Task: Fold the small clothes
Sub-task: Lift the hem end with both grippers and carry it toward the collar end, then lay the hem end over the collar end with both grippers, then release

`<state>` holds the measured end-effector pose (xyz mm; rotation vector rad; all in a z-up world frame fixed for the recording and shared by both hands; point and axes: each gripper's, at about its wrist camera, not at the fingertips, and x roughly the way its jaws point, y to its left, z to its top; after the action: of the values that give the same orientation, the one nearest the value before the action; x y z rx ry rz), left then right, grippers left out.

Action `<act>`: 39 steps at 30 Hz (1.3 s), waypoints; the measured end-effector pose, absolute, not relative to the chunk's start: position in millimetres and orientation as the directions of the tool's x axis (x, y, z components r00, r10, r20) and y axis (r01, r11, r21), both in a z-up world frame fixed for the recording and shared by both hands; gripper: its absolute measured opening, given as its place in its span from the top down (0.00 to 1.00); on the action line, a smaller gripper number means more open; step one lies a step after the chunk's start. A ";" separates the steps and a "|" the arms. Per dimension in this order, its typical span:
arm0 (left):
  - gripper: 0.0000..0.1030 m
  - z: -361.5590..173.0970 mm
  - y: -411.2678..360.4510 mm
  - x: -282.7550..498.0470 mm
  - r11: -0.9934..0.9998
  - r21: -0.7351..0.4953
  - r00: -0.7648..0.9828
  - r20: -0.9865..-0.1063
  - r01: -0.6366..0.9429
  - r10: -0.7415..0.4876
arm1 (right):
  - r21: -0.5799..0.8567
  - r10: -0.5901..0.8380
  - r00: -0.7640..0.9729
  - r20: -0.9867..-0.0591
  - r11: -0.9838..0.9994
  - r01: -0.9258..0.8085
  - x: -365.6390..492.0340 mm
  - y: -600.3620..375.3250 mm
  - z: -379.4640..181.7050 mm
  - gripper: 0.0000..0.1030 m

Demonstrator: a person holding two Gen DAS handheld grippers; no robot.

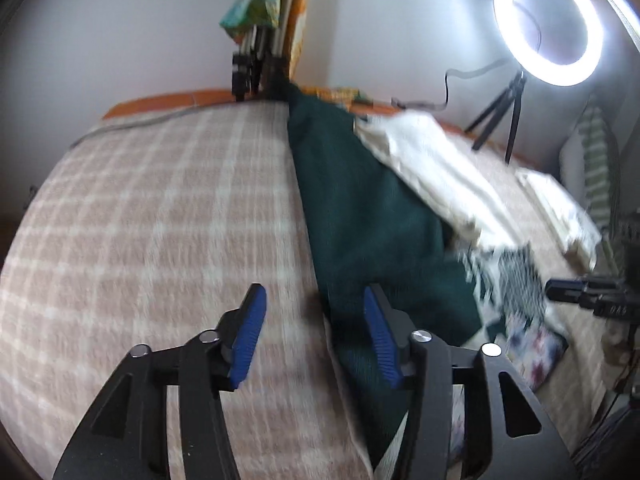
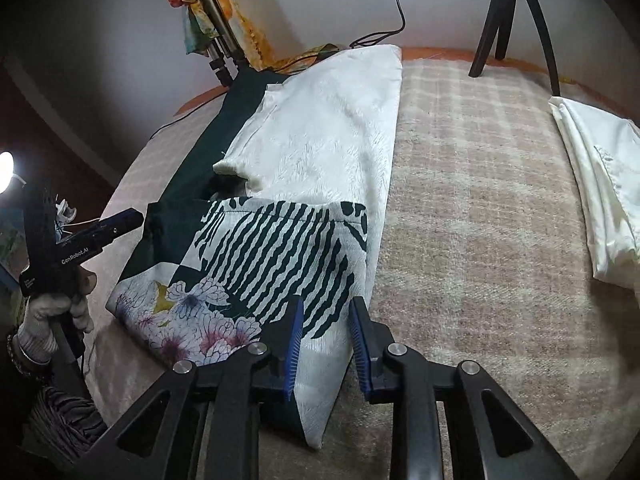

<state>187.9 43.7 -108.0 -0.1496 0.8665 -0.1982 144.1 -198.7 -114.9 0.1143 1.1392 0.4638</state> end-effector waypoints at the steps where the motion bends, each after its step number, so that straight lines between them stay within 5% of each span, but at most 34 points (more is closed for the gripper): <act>1: 0.51 -104.6 44.6 192.3 0.969 -0.219 0.635 -0.733 0.116 -0.242 | 0.323 0.415 0.341 -0.843 0.899 -0.296 148.3 -198.1 -112.9 0.70; 12: 0.47 -102.5 64.4 276.8 0.921 -0.381 0.613 -0.708 0.086 -0.350 | 0.352 0.437 0.397 -0.807 0.896 -0.272 221.9 -211.5 -107.9 0.49; 39: 0.46 -139.2 77.3 428.3 0.861 -0.508 0.559 -0.703 0.039 -0.440 | 0.427 0.504 0.421 -0.754 0.863 -0.269 405.9 -212.0 -144.0 0.44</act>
<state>428.3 77.3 -139.2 -0.4707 0.9428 -0.2949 405.9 -212.0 -144.0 0.2562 1.0282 0.4907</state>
